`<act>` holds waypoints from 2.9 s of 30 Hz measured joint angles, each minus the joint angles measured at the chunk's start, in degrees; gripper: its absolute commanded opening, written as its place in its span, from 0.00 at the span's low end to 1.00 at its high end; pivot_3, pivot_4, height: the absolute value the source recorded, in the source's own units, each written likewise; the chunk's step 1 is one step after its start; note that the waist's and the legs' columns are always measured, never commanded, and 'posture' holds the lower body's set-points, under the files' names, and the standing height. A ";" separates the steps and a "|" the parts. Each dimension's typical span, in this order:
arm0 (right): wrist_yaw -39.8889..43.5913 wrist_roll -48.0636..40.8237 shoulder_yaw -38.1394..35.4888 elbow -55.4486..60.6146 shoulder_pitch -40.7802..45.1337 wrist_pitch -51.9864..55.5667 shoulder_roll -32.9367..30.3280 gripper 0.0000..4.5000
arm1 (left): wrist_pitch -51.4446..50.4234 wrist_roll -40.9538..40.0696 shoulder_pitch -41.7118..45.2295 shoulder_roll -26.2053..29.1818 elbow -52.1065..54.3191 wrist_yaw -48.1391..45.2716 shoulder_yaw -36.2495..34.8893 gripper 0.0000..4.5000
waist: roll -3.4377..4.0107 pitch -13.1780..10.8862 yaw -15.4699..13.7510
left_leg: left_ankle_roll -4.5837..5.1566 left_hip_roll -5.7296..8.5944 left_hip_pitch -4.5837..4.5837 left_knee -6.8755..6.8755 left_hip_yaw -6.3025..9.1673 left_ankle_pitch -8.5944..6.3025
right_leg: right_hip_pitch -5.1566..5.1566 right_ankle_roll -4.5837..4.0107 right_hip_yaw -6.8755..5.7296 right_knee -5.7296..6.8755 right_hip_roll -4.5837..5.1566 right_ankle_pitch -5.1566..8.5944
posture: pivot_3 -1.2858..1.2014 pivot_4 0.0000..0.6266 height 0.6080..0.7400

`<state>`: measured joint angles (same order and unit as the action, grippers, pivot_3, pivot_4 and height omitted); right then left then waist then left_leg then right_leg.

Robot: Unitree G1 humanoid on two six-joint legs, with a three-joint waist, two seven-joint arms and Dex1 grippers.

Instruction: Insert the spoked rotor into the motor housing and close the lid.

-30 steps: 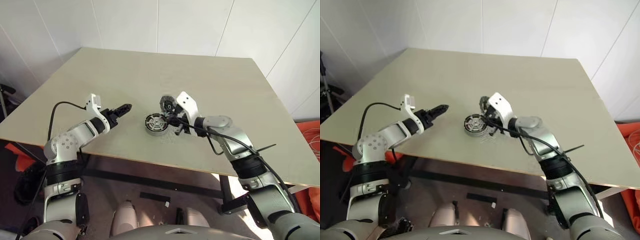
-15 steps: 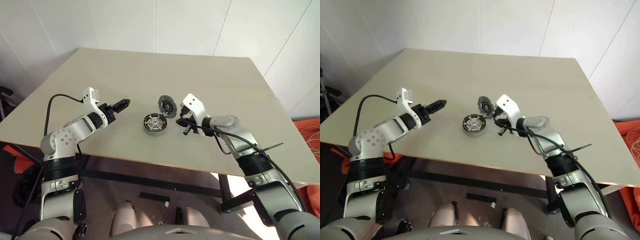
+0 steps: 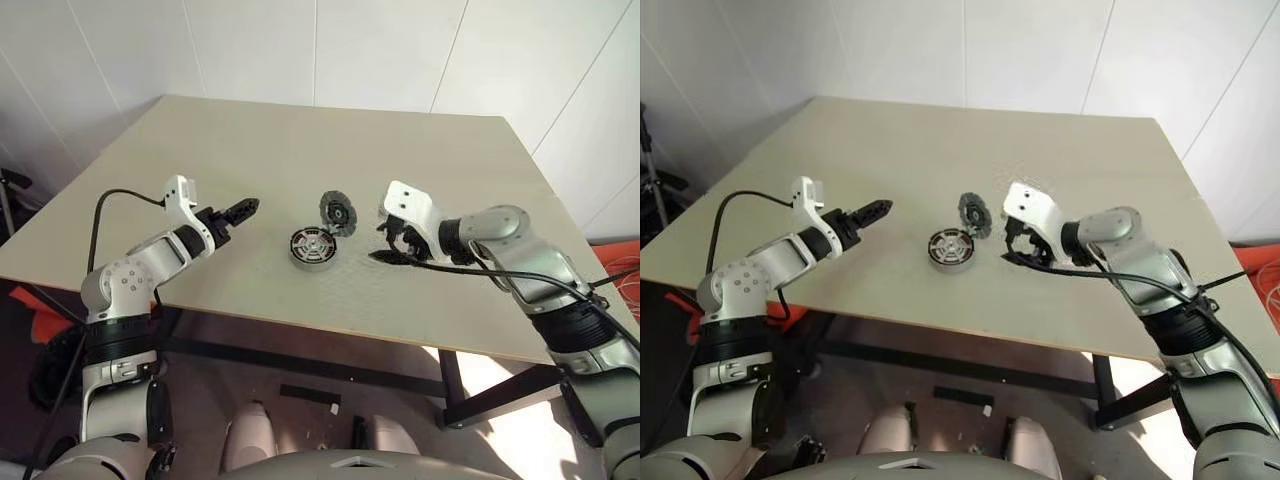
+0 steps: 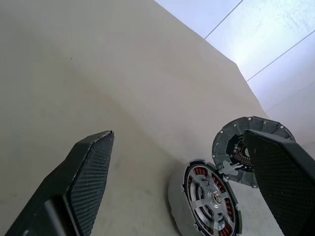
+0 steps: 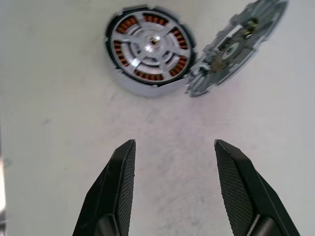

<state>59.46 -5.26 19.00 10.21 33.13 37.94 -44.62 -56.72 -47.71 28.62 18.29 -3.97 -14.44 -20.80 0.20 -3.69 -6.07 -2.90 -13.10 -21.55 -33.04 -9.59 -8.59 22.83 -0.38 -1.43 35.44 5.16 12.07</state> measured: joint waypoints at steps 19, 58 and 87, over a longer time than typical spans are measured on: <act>13.24 7.07 12.63 -12.64 12.94 -16.40 6.42 0.64 | 0.50 -0.05 -2.16 -0.28 0.61 1.11 -1.69 1.00 | -0.01 0.00 0.41 | 0.02 -0.01 -0.02 -0.19 0.00 -0.01 | 0.05 -0.03 0.00 0.22 0.01 -0.01 | 0.52 0.00 1.00; 15.97 18.78 15.41 -46.94 22.38 -38.68 23.91 0.64 | -4.03 -4.10 -4.94 -1.49 6.62 4.61 -2.30 1.00 | -0.05 -0.01 0.62 | 0.04 -0.03 -0.17 -0.27 0.09 -0.02 | 0.14 -0.08 -0.07 0.27 -0.01 -0.02 | 0.52 0.00 1.00; 17.92 25.30 17.23 -54.03 26.98 -47.65 26.56 0.64 | -3.06 -4.95 -7.53 -4.56 8.87 6.64 -2.68 1.00 | -0.08 0.01 1.19 | 0.05 -0.09 -0.09 -0.27 0.12 -0.03 | 0.13 -0.10 -0.07 0.33 -0.08 -0.03 | 0.52 0.00 1.00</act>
<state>77.38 20.04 36.23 -43.82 60.11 -9.71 -18.06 -59.78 -52.66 21.09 13.73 4.89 -7.80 -23.48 0.12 -3.69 -4.89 -2.85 -13.19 -21.64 -33.32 -9.47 -8.62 22.96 -0.49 -1.49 35.76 5.09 12.04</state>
